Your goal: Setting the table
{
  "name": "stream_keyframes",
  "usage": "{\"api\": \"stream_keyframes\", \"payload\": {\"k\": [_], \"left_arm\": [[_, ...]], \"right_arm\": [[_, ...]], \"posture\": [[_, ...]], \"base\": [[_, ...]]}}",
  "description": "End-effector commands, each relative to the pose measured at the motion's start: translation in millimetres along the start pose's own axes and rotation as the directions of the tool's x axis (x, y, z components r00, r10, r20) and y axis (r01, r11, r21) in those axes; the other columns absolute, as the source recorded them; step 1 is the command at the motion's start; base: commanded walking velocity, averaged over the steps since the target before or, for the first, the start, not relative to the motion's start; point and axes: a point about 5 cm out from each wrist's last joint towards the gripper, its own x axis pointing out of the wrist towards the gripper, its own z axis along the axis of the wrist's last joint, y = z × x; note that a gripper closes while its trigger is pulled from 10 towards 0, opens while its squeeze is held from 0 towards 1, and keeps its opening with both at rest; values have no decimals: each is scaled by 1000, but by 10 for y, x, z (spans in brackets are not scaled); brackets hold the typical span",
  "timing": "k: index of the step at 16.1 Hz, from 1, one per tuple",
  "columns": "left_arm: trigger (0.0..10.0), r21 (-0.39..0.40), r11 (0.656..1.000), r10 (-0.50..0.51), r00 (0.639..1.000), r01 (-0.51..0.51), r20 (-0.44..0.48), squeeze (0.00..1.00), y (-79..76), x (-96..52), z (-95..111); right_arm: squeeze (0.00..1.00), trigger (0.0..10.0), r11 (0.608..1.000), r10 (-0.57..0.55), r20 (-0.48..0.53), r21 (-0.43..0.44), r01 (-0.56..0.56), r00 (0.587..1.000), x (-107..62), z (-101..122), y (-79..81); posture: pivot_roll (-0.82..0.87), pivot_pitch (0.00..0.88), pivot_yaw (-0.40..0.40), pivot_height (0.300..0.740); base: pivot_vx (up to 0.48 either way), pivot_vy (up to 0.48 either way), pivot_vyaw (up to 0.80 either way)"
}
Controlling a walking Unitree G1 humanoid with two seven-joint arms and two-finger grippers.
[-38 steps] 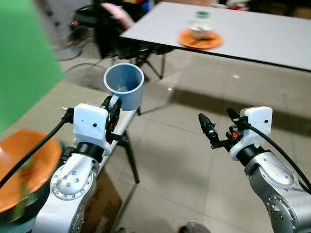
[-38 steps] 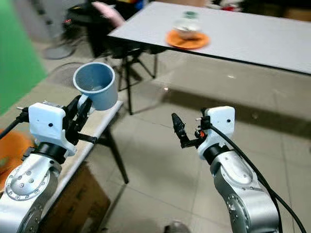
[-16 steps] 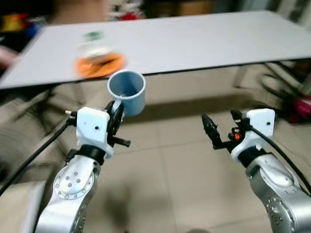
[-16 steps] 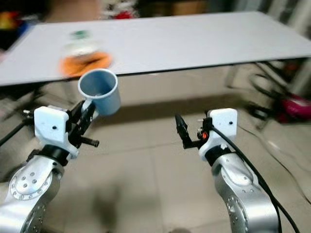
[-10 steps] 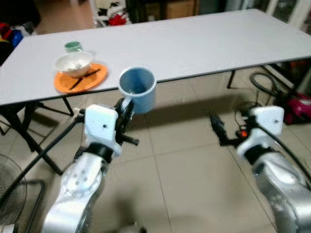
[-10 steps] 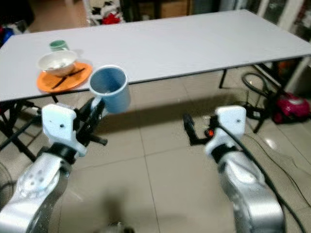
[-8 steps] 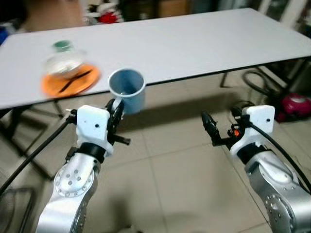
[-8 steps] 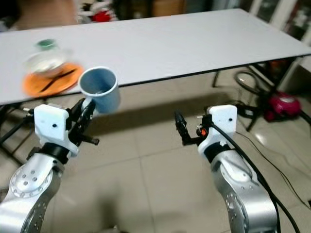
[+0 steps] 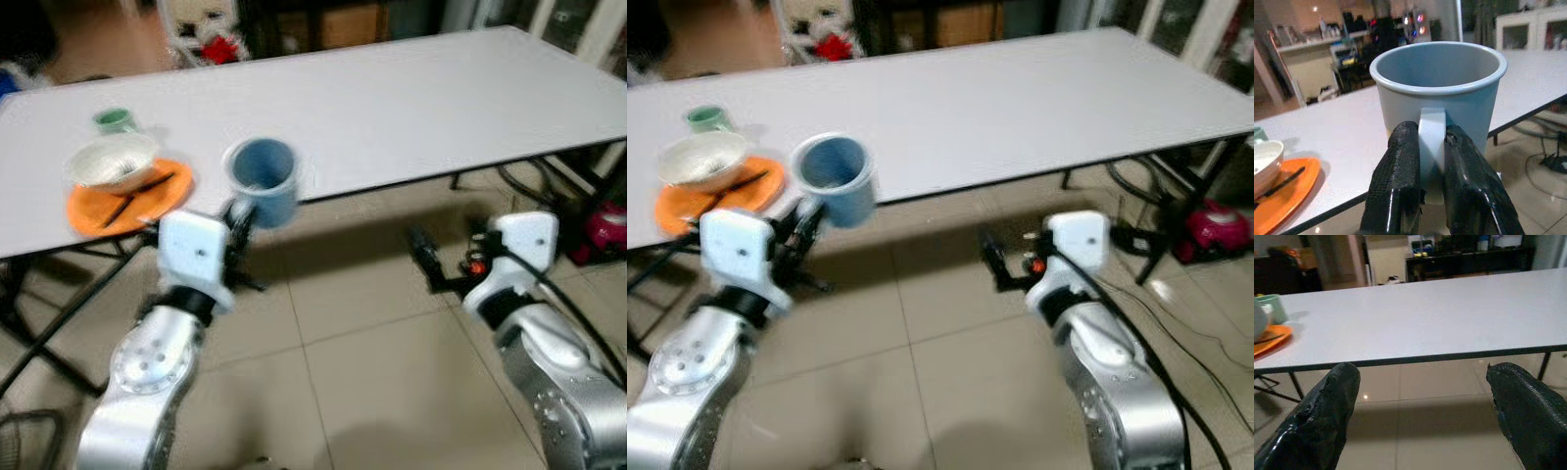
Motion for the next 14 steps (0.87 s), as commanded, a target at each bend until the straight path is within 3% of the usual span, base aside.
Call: {"api": "stream_keyframes", "payload": {"k": [1,6,14], "left_arm": [[10000,-1,1000,-17,1000,17,21,0,-45,9,41],[10000,3,1000,6,1000,-6,-4,0,-9,-15,-16],[10000,-1,999,43,998,-43,-42,0,3,-68,-115]], "right_arm": [[0,10000,1000,16,18,-3,-15,1000,-1,46,-39],[0,10000,996,84,40,-19,-83,996,45,123,-24],[0,10000,988,143,-14,-50,-144,990,93,81,-8]], "posture": [[-98,51,73,740],[-95,50,64,740],[-101,51,29,740]], "base": [[386,0,0],[385,0,0],[375,0,0]]}}
